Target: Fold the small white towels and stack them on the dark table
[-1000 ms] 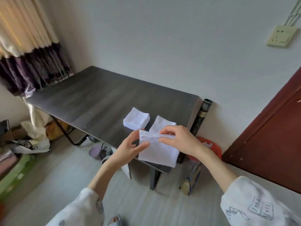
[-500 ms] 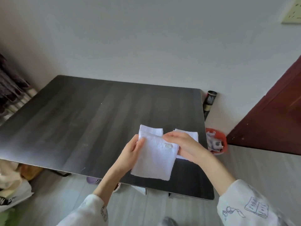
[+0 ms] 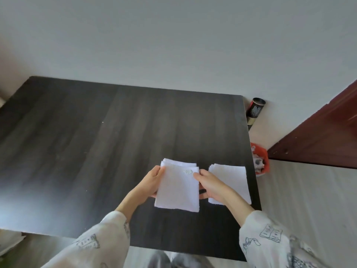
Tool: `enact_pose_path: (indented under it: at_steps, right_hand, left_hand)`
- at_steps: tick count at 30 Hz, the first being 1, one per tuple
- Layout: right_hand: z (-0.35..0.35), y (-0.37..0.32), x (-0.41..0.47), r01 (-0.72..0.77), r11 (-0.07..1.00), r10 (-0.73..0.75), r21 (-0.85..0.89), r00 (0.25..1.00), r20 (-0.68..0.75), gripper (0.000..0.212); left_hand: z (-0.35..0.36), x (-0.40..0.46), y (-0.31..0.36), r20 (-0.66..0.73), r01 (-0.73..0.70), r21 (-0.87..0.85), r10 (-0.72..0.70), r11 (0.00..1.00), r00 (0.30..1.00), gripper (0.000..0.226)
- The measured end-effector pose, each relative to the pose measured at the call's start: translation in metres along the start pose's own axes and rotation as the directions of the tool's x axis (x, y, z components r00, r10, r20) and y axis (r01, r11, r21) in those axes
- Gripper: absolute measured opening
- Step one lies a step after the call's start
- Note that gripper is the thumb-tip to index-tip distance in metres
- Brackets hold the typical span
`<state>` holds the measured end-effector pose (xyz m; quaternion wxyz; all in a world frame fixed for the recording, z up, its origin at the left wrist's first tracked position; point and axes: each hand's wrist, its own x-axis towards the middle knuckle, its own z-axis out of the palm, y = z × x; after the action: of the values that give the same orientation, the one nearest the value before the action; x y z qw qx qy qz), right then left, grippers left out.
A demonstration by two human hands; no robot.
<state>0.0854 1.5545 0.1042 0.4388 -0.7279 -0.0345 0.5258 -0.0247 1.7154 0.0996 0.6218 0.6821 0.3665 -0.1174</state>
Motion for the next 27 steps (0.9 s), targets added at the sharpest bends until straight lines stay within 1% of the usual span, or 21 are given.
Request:
enact_pose_path:
  at_steps: [3,6,9,12,15,17,20,22,24,27]
  right_hand:
    - [0.003,-0.003,0.018,-0.032,0.986,0.018,-0.161,0.996,-0.087,0.032]
    - [0.005,-0.003,0.033,-0.061,0.966,0.025,-0.250,0.989,-0.146,0.036]
    - [0.007,-0.004,0.042,-0.091,0.956,0.037,-0.279,0.981,-0.192,0.038]
    - [0.009,0.000,0.049,-0.117,0.950,0.050,-0.288,0.972,-0.229,0.038]
    - [0.009,0.001,0.055,-0.132,0.955,0.059,-0.267,0.962,-0.265,0.031]
    - [0.010,0.001,0.059,-0.134,0.954,0.052,-0.267,0.955,-0.294,0.024]
    - [0.011,0.004,0.065,-0.141,0.910,0.009,-0.390,0.947,-0.321,0.020]
    - [0.011,0.004,0.067,-0.144,0.904,-0.001,-0.403,0.941,-0.338,0.017]
    - [0.012,0.002,0.066,-0.139,0.896,-0.014,-0.421,0.940,-0.341,0.019]
    - [0.013,0.003,0.065,-0.132,0.875,-0.039,-0.465,0.940,-0.340,0.027]
  left_hand:
    - [-0.006,0.019,0.003,0.003,0.048,0.113,-0.048,0.992,0.999,0.035]
    - [-0.007,0.030,0.002,-0.014,0.065,0.224,-0.063,0.972,0.998,0.032]
    - [-0.008,0.040,-0.001,-0.016,0.065,0.302,-0.063,0.951,0.998,0.029]
    - [-0.009,0.047,-0.001,-0.017,0.066,0.337,-0.064,0.939,0.998,0.025]
    - [-0.007,0.052,0.000,-0.035,0.048,0.371,-0.038,0.927,0.999,0.021]
    - [-0.007,0.054,-0.001,-0.043,0.036,0.384,-0.021,0.923,0.999,0.022]
    - [-0.005,0.058,-0.007,-0.063,0.027,0.420,-0.001,0.907,0.998,0.026]
    - [-0.005,0.061,-0.011,-0.086,0.025,0.448,0.016,0.894,0.996,0.027]
    - [-0.004,0.062,-0.014,-0.110,0.024,0.479,0.033,0.877,0.993,0.030]
    - [-0.006,0.063,-0.016,-0.135,0.043,0.524,0.033,0.851,0.990,0.033]
